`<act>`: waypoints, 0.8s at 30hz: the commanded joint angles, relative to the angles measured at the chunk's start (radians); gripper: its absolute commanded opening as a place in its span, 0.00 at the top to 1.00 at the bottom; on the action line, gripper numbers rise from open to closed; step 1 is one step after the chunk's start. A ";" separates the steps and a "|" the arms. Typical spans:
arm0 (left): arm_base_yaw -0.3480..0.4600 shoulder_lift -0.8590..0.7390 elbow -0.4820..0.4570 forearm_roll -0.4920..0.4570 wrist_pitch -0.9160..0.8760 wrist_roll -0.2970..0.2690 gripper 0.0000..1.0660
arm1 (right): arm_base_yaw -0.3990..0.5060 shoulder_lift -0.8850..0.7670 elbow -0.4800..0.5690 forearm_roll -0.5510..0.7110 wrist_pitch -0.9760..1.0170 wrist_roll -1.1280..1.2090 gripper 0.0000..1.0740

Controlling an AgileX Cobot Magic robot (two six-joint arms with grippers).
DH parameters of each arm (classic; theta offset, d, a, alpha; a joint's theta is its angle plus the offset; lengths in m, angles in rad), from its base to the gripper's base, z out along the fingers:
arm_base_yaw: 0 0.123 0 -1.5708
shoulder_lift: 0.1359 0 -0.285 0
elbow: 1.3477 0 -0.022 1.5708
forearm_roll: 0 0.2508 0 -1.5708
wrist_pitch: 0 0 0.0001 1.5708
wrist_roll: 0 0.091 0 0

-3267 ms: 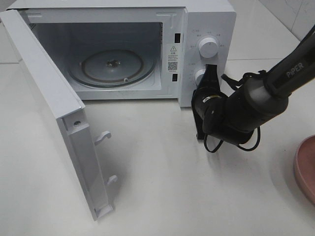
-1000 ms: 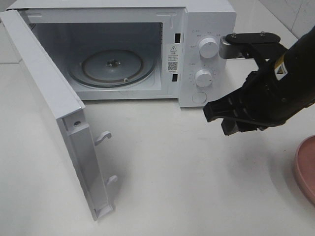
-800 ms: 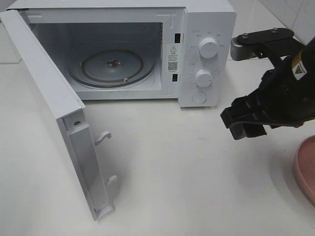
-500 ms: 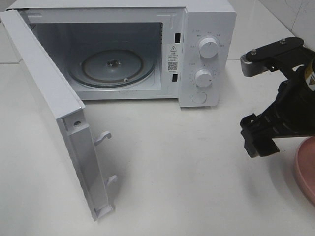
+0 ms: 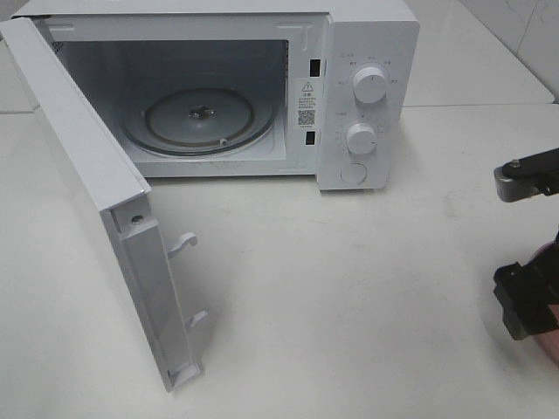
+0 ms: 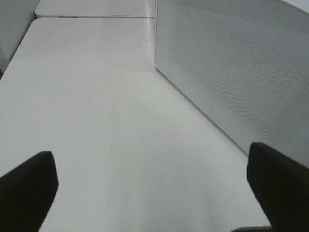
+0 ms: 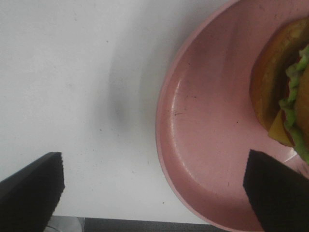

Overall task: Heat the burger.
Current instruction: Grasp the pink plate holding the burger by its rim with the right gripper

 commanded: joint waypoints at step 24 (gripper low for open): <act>-0.006 -0.016 0.003 -0.004 -0.015 -0.002 0.06 | -0.168 0.211 0.027 0.050 -0.225 -0.040 0.15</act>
